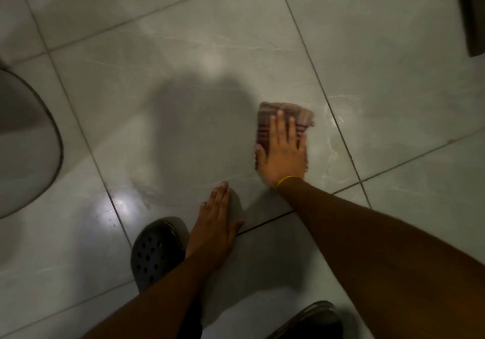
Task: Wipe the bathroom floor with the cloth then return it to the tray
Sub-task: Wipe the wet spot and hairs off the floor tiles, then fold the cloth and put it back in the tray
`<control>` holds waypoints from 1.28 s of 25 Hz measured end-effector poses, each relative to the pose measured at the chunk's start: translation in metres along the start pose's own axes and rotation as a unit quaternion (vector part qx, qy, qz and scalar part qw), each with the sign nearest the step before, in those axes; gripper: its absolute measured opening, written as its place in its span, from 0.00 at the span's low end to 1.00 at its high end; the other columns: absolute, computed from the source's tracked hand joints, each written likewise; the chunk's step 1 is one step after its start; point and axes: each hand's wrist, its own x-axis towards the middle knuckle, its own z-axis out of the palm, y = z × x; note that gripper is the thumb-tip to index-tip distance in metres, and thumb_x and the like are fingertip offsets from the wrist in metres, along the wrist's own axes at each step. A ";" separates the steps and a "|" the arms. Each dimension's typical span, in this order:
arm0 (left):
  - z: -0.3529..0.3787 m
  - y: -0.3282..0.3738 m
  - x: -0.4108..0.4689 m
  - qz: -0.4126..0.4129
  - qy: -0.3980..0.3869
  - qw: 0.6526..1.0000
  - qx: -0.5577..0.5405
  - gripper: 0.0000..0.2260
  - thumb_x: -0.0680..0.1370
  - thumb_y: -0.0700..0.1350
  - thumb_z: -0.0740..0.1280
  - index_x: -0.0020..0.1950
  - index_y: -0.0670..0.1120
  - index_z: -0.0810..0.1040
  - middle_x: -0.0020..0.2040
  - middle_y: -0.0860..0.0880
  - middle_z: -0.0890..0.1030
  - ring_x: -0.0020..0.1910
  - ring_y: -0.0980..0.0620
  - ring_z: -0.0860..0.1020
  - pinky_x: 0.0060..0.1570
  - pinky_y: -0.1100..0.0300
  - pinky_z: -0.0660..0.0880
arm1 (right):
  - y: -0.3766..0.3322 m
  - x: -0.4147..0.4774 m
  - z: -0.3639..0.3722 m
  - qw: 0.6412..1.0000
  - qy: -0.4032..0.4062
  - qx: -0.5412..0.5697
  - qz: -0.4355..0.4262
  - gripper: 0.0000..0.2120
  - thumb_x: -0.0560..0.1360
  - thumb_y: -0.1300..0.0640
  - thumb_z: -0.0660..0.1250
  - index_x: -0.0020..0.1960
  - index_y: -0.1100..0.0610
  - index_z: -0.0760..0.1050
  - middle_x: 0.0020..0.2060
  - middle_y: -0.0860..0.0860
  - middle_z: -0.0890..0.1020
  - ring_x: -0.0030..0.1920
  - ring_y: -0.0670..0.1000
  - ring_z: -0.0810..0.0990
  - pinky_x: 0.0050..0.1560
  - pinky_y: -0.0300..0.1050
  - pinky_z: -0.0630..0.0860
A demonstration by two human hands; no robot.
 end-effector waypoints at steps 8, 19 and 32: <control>-0.012 0.067 0.021 -0.146 0.137 0.974 -0.104 0.27 0.82 0.51 0.62 0.80 0.47 0.61 0.74 0.43 0.75 0.69 0.42 0.77 0.69 0.47 0.73 | 0.022 -0.146 0.011 0.996 -0.065 0.030 -0.057 0.36 0.79 0.45 0.68 0.84 0.54 0.64 0.85 0.59 0.63 0.83 0.64 0.63 0.79 0.69 0.64; -0.086 0.104 0.079 -0.353 -0.007 0.853 -0.384 0.21 0.76 0.51 0.72 0.61 0.37 0.82 0.58 0.36 0.85 0.56 0.36 0.84 0.59 0.43 0.82 | -0.040 -0.069 -0.069 0.785 -0.155 0.437 0.411 0.14 0.76 0.53 0.73 0.58 0.59 0.85 0.56 0.61 0.88 0.56 0.64 0.87 0.62 0.57 0.85; -0.508 0.077 -0.030 -0.059 0.196 0.964 -0.169 0.12 0.78 0.36 0.67 0.58 0.49 0.80 0.52 0.51 0.84 0.51 0.49 0.82 0.52 0.59 0.73 | -0.314 -0.024 -0.374 0.909 -0.092 0.394 -0.098 0.30 0.76 0.71 0.65 0.76 0.54 0.75 0.79 0.55 0.67 0.78 0.57 0.73 0.76 0.38 0.70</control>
